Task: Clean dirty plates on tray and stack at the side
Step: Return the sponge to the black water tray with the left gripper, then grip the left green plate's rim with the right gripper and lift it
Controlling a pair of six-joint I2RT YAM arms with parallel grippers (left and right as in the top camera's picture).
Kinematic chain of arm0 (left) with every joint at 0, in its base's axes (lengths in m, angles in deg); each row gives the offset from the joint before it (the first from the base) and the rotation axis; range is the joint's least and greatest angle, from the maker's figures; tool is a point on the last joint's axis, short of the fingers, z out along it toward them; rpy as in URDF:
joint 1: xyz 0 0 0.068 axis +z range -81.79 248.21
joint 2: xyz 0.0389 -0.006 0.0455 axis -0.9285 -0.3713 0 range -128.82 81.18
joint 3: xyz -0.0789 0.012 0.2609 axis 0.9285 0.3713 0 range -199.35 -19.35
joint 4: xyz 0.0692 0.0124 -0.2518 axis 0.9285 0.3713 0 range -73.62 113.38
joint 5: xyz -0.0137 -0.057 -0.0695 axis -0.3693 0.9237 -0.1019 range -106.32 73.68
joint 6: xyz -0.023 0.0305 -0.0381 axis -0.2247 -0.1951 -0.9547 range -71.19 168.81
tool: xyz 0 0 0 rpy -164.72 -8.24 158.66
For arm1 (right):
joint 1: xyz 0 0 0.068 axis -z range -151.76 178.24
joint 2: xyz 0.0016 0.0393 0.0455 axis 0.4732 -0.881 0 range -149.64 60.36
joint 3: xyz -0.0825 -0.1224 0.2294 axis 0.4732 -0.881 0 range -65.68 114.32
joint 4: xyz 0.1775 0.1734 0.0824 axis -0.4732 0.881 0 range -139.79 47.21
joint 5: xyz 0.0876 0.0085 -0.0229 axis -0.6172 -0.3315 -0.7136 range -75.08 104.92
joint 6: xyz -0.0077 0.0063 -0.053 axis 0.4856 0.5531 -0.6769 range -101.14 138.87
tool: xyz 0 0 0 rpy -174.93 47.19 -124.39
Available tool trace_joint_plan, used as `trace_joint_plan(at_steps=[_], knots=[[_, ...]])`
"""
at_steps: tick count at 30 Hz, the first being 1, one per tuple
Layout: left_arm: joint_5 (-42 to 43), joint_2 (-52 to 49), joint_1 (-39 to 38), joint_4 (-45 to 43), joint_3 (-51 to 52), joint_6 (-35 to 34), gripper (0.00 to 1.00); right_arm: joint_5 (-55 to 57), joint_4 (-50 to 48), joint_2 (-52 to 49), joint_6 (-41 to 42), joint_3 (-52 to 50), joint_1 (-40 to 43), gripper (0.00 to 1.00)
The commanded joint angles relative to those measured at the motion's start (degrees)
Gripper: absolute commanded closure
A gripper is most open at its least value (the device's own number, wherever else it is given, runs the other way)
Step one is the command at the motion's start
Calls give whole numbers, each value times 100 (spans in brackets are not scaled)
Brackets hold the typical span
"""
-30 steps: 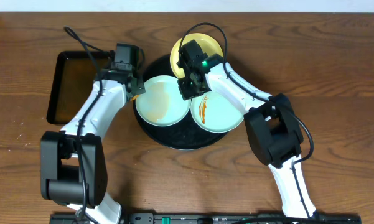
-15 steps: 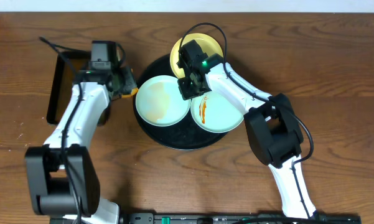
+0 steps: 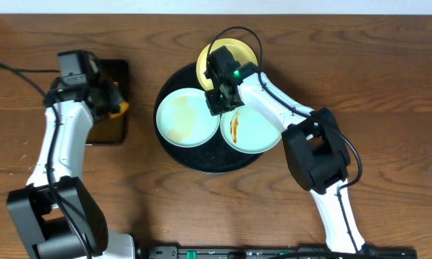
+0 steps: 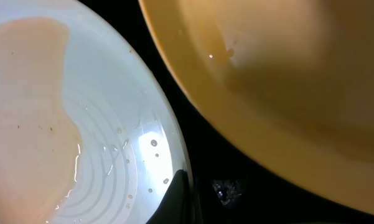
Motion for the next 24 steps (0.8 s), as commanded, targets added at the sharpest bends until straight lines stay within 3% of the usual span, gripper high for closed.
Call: trace_joint_plan(at_steps=[1, 11, 17, 24], knots=[[-24, 83, 396, 79, -116, -184, 92, -68, 22, 9, -9, 81, -68, 99], [-33, 70, 789, -103, -63, -131, 92, 26, 116, 658, -15, 271, -181, 99], [-31, -420, 981, -662, -35, -92, 91, 1482, 116, 1209, -66, 271, -385, 99], [492, -920, 1300, -1034, -35, -98, 91, 1939, 326, 1587, -208, 271, -422, 99]])
